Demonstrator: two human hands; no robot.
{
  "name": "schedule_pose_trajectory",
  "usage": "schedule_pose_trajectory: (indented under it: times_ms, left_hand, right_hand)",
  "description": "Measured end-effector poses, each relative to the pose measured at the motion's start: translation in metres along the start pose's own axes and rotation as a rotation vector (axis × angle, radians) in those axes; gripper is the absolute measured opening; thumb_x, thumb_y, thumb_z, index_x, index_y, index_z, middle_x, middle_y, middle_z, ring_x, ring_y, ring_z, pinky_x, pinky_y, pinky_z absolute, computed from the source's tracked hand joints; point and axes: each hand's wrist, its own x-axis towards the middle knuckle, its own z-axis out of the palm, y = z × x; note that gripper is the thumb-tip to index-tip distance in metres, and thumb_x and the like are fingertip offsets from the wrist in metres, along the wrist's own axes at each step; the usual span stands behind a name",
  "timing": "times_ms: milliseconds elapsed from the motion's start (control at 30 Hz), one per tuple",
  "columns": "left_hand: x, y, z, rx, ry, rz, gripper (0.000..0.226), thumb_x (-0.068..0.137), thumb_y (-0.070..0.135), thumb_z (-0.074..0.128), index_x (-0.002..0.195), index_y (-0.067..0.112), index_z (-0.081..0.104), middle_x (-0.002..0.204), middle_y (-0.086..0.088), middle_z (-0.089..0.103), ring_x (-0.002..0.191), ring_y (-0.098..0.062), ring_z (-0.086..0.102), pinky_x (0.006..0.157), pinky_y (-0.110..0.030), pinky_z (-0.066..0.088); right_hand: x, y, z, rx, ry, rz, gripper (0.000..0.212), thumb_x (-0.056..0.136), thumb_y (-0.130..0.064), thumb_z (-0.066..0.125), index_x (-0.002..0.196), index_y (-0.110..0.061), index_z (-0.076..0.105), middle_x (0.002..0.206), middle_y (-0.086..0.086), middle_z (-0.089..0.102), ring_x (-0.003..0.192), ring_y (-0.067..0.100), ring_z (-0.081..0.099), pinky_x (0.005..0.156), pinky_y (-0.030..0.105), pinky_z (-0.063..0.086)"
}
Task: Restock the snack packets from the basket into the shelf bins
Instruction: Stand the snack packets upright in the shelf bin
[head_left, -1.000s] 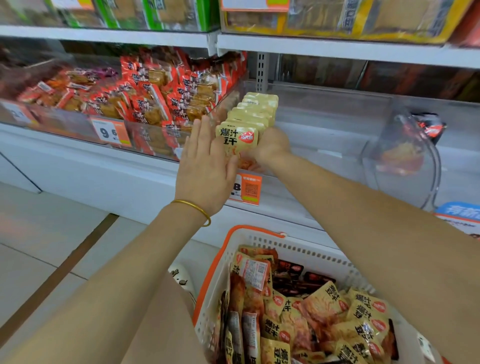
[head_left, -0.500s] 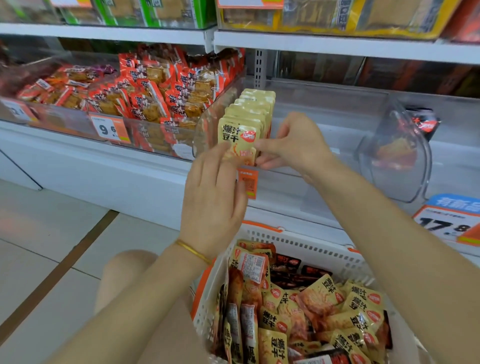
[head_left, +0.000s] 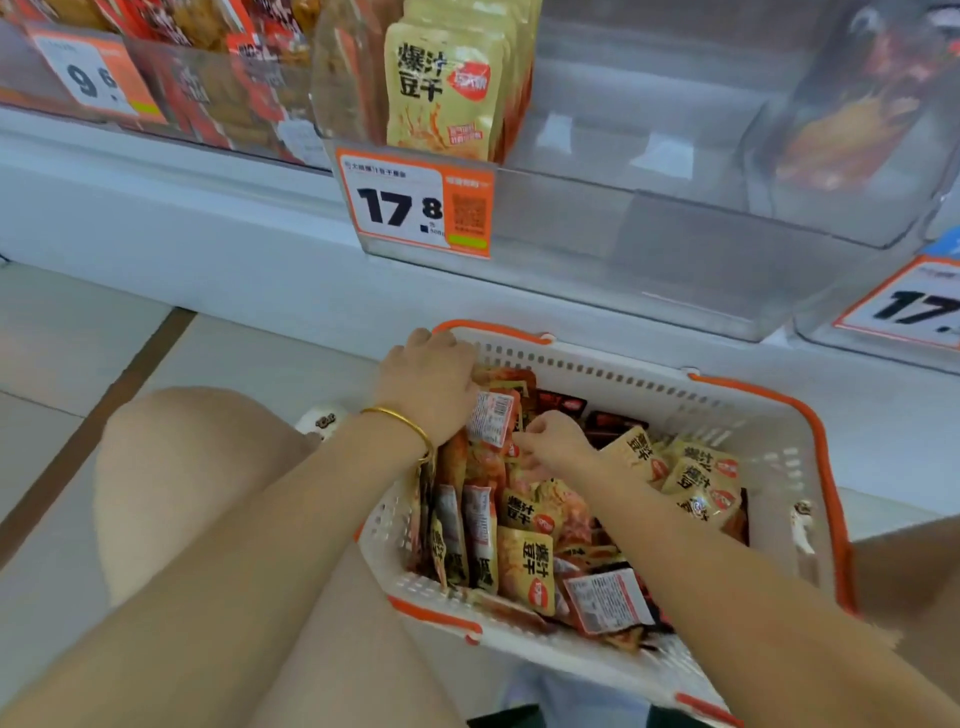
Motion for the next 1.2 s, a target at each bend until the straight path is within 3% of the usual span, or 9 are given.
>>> schedule_pose_trajectory:
  times_ms: [200,367,500,567,633,733,833,1000,1200]
  left_hand:
    - [0.012,-0.013,0.0,-0.006,-0.125,-0.159,0.035,0.094,0.008,0.035,0.125,0.011,0.052,0.123,-0.011,0.05,0.119,-0.028,0.041,0.096,-0.039,0.041]
    - [0.014,-0.014,0.005,-0.218,-0.2,-0.253,0.029,0.097,0.013,0.035,0.119,0.003,0.051,0.12,-0.017,0.055,0.11,-0.032,0.052,0.087,-0.036,0.045]
    - [0.013,-0.002,0.002,-0.909,-0.267,-0.571,0.04,0.101,0.032,0.036,0.122,0.0,0.043,0.097,-0.018,0.061,0.084,-0.032,0.065,0.065,-0.028,0.055]
    - [0.009,0.005,-0.004,-1.366,-0.316,-0.724,0.039,0.099,0.036,0.043,0.119,0.002,0.045,0.087,-0.02,0.063,0.082,-0.036,0.067,0.071,-0.04,0.059]
    - [0.006,0.008,-0.006,-1.494,-0.267,-0.707,0.029,0.097,0.02,0.051,0.115,-0.003,0.051,0.078,-0.018,0.063,0.072,-0.03,0.066,0.068,-0.045,0.059]
    - [-0.005,0.005,-0.013,-1.455,-0.234,-0.658,0.023,0.093,0.001,0.052,0.116,-0.001,0.053,0.083,-0.014,0.063,0.068,-0.022,0.062,0.072,-0.044,0.056]
    - [-0.015,-0.003,-0.024,-1.419,-0.33,-0.577,0.026,0.093,0.002,0.054,0.119,0.002,0.054,0.104,-0.016,0.068,0.084,-0.026,0.065,0.086,-0.048,0.053]
    - [-0.034,0.001,-0.043,-1.461,-0.426,-0.351,0.018,0.093,0.0,0.051,0.1,0.012,0.061,0.088,-0.003,0.073,0.078,-0.015,0.07,0.072,-0.033,0.058]
    - [-0.044,-0.008,-0.079,-1.405,-0.421,-0.207,0.03,0.086,0.008,0.059,0.116,0.008,0.061,0.112,-0.008,0.068,0.099,-0.019,0.064,0.085,-0.029,0.054]
  right_hand:
    - [0.047,-0.001,0.022,-0.083,0.095,-0.04,0.018,0.094,-0.02,0.056,0.105,-0.005,0.056,0.092,0.012,0.059,0.076,0.025,0.06,0.075,0.043,0.057]
    - [0.038,-0.003,0.012,-0.162,0.147,-0.266,0.011,0.093,-0.01,0.051,0.082,-0.009,0.048,0.098,0.014,0.059,0.083,0.029,0.06,0.078,0.05,0.053]
    - [-0.005,0.003,-0.016,-0.348,0.222,-0.75,0.017,0.096,-0.015,0.05,0.087,-0.001,0.051,0.083,0.013,0.06,0.075,0.029,0.061,0.067,0.05,0.051]
    - [-0.031,0.001,-0.028,-0.567,0.224,-1.029,0.012,0.094,-0.012,0.051,0.085,-0.003,0.053,0.102,0.013,0.065,0.091,0.027,0.062,0.074,0.043,0.053]
    - [-0.045,0.002,-0.036,-0.726,0.218,-1.179,0.006,0.088,-0.009,0.055,0.085,-0.005,0.058,0.12,0.015,0.063,0.107,0.032,0.06,0.084,0.039,0.054]
    - [-0.061,0.001,-0.047,-0.568,0.119,-1.102,0.023,0.081,0.002,0.058,0.101,-0.009,0.064,0.13,0.007,0.056,0.119,0.021,0.053,0.096,0.035,0.048]
    - [-0.082,-0.008,-0.053,-0.204,0.052,-0.828,0.036,0.083,0.006,0.05,0.111,-0.016,0.056,0.121,-0.001,0.058,0.106,0.005,0.055,0.09,0.026,0.05]
    - [-0.104,-0.032,-0.059,0.144,-0.13,-0.649,0.018,0.093,-0.024,0.056,0.11,-0.021,0.051,0.101,0.0,0.065,0.089,0.016,0.067,0.072,0.041,0.059]
    - [-0.125,-0.056,-0.071,0.235,-0.333,-0.639,0.014,0.09,-0.011,0.06,0.102,-0.017,0.062,0.095,0.004,0.069,0.082,0.017,0.068,0.073,0.041,0.056]
